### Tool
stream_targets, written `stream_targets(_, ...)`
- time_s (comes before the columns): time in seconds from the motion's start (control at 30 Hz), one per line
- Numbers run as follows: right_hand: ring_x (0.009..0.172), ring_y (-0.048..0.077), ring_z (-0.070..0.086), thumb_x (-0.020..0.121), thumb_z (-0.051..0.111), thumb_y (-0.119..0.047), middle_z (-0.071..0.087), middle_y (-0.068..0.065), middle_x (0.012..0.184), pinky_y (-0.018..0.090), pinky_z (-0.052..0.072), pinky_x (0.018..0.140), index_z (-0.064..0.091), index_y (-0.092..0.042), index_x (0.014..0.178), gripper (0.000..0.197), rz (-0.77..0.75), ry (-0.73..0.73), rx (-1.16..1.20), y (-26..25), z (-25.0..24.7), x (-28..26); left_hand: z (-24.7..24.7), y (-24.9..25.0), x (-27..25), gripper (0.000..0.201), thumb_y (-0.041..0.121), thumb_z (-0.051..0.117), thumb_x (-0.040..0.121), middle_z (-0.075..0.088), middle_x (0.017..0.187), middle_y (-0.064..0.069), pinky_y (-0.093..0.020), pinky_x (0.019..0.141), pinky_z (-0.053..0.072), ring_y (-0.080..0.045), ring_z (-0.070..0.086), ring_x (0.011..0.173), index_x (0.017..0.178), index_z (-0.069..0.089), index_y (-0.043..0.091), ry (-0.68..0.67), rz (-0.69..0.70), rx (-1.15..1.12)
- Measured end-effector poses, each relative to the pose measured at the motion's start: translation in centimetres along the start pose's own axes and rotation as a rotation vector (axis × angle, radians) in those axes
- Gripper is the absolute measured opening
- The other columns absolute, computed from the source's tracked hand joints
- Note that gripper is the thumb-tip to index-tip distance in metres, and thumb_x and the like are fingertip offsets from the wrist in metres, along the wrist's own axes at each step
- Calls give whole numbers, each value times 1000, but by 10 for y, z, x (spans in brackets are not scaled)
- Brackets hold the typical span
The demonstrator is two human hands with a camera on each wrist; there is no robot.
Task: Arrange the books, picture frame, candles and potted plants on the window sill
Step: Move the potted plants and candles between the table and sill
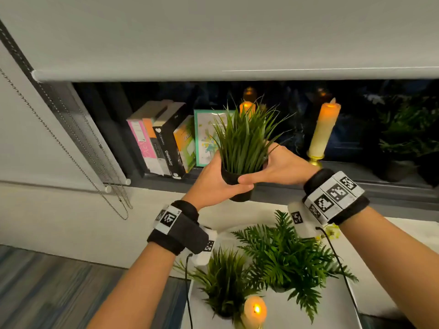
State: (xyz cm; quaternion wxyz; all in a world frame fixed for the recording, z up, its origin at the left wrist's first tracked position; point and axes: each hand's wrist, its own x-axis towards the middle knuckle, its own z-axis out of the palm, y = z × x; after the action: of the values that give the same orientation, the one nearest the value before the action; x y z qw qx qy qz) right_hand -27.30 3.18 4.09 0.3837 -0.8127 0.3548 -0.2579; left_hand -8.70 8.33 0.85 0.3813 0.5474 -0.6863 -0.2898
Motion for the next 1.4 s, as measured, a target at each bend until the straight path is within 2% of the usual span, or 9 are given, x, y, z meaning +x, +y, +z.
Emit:
stream_targets(0.13,106,0,61,61,90,-33,67,-13,111,22,50,92,59,-26,119,66,26,38,-78,-10,26,16,-25,-16,-4,82,33,88,60,58,118,12,-26,97,46,-5,54,112,128,44,24,43,-1,111)
stream_targets(0.3,116,9,58,48,85,-58,63,-11,123,37,48,102,46,-31,132,97,100,-25,-18,-13,58,44,-42,-41,-9,76,33,89,53,62,105,9,-27,84,51,-11,61,102,117,51,19,171,-71,157)
stream_targets(0.47,122,3,50,53,86,-52,51,-18,131,27,41,106,25,-28,144,111,127,95,69,-6,86,52,-37,-58,-10,75,38,89,49,61,99,8,-31,80,53,-12,59,92,107,45,20,163,-151,181)
stream_targets(0.63,112,8,57,69,85,-17,56,-8,121,25,49,97,31,-19,138,88,249,50,103,9,86,52,-33,-94,-4,81,43,86,50,52,107,8,-31,80,51,-18,58,102,120,49,21,120,-185,275)
stream_targets(0.77,91,18,64,71,83,-24,63,5,105,41,54,89,47,-19,118,59,339,-4,-87,19,88,58,-40,-135,-4,81,39,87,51,49,117,0,-36,87,51,-23,56,108,120,50,17,67,-272,342)
stream_targets(0.93,93,20,63,74,80,-17,65,10,108,31,52,83,55,-12,113,46,311,-97,-179,23,113,75,-41,-166,-2,84,28,91,47,50,123,-1,-36,91,50,-23,58,107,120,50,14,89,-310,271)
stream_targets(1.23,100,23,65,74,79,-24,68,6,109,40,55,89,61,-16,119,49,329,-107,-326,46,146,111,-17,-211,5,71,48,85,39,64,114,5,-39,91,54,-15,63,105,98,46,54,198,-286,37)
stream_targets(1.33,101,24,65,75,77,-21,69,7,108,41,55,89,64,-13,113,41,352,-99,-350,51,148,115,-17,-213,9,77,44,90,40,67,109,6,-32,88,55,-12,64,102,109,56,37,185,-330,15)
stream_targets(1.4,101,25,65,75,76,-19,69,7,108,40,55,89,64,-13,111,38,364,-85,-365,55,148,115,-18,-211,11,72,33,93,46,68,104,6,-10,78,49,-8,62,96,109,61,18,143,-363,22)
